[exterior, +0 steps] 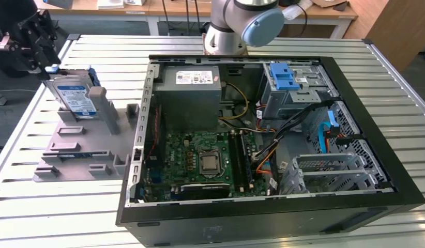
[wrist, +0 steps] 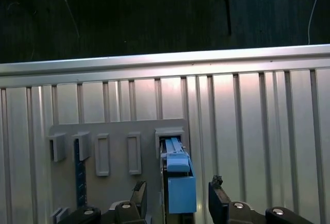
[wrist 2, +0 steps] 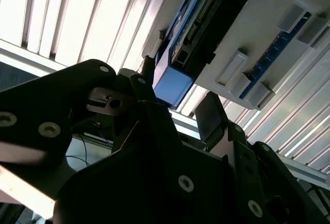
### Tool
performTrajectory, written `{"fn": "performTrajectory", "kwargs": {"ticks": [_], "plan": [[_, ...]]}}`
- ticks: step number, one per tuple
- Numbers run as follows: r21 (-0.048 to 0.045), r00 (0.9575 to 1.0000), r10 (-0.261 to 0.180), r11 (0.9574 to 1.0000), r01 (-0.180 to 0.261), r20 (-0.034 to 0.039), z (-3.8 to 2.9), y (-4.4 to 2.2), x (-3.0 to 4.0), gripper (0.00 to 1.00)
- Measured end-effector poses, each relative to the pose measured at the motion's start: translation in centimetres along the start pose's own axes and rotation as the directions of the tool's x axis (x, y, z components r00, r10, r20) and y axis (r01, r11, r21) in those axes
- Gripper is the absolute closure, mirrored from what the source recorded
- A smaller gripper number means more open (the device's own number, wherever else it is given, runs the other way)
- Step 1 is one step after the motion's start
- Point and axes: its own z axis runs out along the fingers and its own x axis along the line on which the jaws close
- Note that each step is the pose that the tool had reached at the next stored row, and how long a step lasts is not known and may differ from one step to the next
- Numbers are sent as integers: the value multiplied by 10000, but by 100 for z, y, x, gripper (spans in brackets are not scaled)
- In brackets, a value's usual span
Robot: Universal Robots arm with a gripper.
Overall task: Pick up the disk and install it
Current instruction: 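Pick up the disk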
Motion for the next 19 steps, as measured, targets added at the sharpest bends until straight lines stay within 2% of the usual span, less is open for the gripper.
{"fn": "performTrajectory", "kwargs": {"ticks": [6,11,12,19], "plan": [[51,10000,-23,10000,23,4,83,24,2,41],[49,10000,-25,10000,25,2,91,24,1,43],[51,10000,-24,10000,24,3,92,24,1,49],[51,10000,-25,10000,25,3,113,24,2,51]]}}
